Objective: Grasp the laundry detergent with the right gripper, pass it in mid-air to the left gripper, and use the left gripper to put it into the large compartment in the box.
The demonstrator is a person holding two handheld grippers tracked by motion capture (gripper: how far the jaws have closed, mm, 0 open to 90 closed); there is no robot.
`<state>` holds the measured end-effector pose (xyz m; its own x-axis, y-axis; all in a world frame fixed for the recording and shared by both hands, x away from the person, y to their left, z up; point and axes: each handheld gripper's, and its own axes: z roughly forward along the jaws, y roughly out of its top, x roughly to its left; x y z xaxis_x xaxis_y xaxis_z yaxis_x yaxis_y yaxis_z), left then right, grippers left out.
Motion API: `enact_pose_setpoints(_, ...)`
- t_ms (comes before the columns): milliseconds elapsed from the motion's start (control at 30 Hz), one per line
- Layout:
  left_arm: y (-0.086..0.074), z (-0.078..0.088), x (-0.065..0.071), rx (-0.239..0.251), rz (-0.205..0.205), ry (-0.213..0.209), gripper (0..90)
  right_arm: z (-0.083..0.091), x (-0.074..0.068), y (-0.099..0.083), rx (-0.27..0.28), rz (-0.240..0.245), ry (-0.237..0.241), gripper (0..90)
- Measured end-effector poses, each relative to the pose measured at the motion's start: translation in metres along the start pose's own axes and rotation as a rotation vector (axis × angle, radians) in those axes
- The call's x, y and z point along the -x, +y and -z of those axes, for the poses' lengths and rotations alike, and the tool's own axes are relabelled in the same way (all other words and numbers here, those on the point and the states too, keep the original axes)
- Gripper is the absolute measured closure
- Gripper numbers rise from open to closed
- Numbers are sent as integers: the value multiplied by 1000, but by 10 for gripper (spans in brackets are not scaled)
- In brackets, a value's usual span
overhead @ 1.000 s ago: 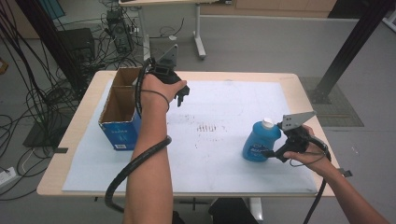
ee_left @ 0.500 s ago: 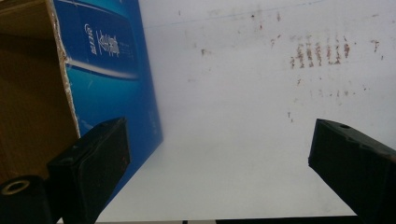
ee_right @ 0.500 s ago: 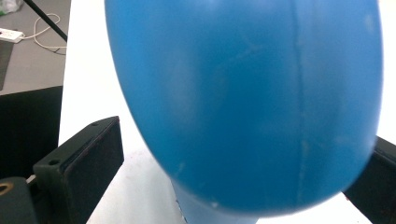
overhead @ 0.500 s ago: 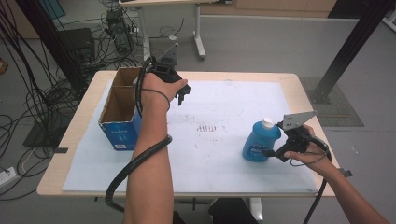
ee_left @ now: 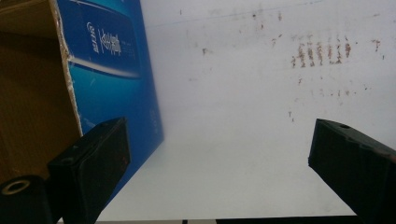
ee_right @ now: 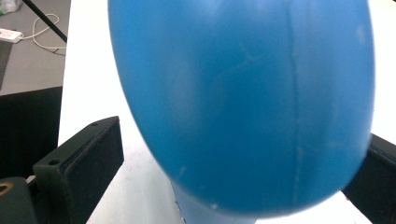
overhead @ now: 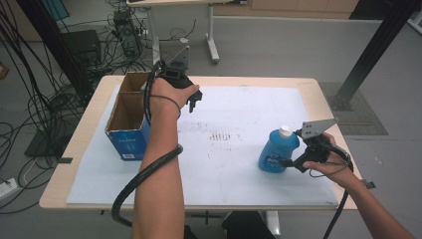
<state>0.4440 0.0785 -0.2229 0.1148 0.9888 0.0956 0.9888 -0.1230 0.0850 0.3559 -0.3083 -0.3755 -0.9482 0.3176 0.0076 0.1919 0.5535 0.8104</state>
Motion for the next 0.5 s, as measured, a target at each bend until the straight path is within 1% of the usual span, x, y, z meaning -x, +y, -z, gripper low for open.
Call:
enact_pose_setpoints(300,0,0,0,1,0,0,61,0,0,0,0,0,-1,19)
enact_pose_setpoints(500,0,-1,3,-2,-8,6,62,0,0,0,3,0,-5,18)
